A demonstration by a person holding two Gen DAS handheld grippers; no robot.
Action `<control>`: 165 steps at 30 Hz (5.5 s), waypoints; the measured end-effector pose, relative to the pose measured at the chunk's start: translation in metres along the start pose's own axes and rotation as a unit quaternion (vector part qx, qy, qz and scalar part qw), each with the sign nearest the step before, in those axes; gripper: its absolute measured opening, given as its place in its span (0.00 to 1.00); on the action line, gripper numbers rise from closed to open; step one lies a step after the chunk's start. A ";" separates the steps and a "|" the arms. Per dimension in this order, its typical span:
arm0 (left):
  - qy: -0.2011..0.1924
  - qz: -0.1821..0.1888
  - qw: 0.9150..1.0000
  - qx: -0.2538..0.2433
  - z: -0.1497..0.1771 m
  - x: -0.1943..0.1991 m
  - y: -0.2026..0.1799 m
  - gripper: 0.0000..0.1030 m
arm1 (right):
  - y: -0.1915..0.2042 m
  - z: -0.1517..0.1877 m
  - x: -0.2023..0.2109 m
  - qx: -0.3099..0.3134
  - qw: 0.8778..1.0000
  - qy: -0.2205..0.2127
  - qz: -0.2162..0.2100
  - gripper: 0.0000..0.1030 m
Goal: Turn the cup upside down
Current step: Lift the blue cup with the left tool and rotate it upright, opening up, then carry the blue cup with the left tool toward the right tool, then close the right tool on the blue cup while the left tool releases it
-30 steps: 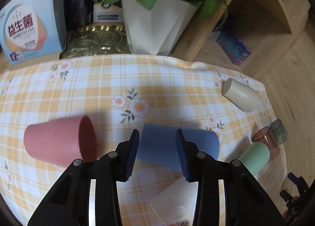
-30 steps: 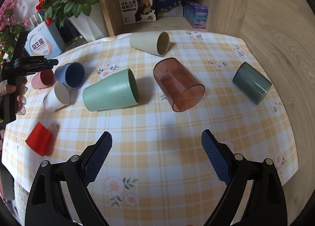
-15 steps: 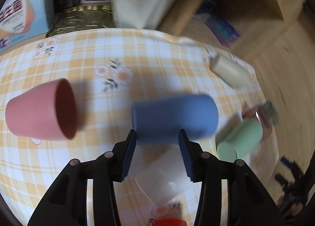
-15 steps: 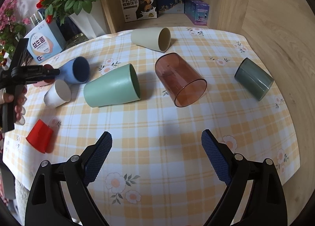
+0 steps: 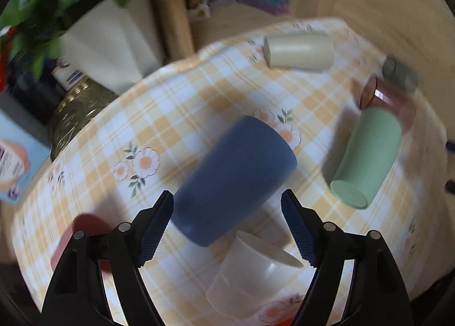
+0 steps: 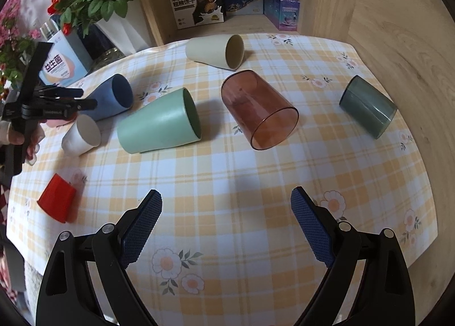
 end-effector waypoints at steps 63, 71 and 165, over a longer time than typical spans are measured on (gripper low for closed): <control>-0.027 0.142 0.947 0.286 0.045 0.104 -0.064 0.65 | -0.050 0.023 0.045 -0.074 0.996 -0.048 -0.004 0.87; 0.031 0.229 0.895 0.381 0.102 0.054 -0.141 0.65 | -0.062 0.034 0.049 -0.079 0.996 -0.046 0.001 0.87; -0.181 -0.052 0.905 0.381 0.218 0.175 -0.080 0.94 | 0.050 0.107 0.007 0.066 0.997 0.026 -0.039 0.56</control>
Point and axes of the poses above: each gripper's, at about its wrist camera, not at the fingertips, and x roughly against the way its jaws point, y to its left, z to its underside, the point moved 1 cm from there along -x, roughly the way its jaws point, and after that the axes turned 3 degrees about x, right-handed, at the moved point
